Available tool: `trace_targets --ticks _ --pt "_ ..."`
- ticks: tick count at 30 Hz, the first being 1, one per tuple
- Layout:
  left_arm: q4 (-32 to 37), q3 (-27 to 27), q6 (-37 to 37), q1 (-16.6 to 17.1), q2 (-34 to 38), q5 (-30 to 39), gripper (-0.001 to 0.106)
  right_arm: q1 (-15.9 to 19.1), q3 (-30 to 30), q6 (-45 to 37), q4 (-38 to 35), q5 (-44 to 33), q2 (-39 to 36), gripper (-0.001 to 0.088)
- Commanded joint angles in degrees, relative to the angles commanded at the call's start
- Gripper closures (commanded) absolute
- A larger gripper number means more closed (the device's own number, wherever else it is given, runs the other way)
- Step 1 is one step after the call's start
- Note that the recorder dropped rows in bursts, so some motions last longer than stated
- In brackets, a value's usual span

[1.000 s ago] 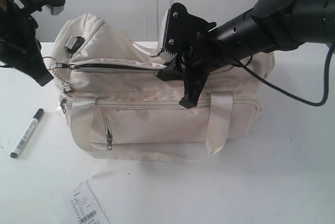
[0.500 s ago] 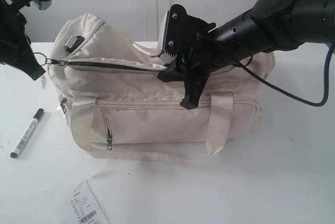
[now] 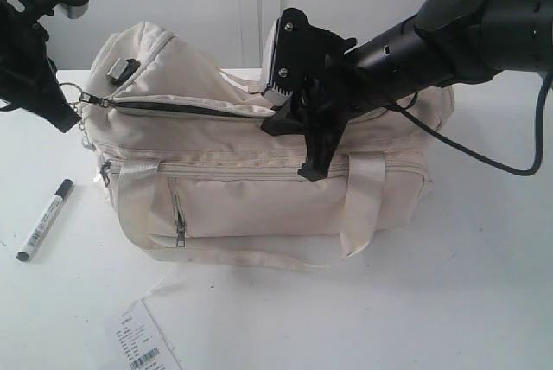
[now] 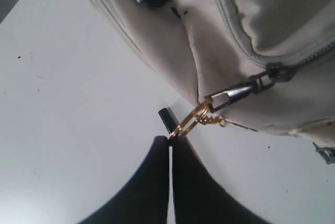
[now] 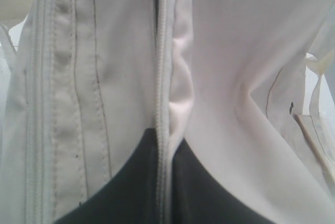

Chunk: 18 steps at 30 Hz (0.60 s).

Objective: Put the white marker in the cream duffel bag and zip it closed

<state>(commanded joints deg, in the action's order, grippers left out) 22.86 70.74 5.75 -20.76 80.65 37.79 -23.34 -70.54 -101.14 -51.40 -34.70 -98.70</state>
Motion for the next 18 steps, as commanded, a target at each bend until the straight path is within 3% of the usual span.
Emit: trace_targets --ticks 7,18 --pt "-0.4 -0.1 -1.3 3.4 0.0 -2.5 0.105 0.0 0.0 0.0 0.0 0.0 0.0 0.0868" --pt "-0.5 -0.1 -1.1 3.5 0.8 -6.1 0.105 0.0 0.0 0.4 0.2 -1.3 0.0 0.0868"
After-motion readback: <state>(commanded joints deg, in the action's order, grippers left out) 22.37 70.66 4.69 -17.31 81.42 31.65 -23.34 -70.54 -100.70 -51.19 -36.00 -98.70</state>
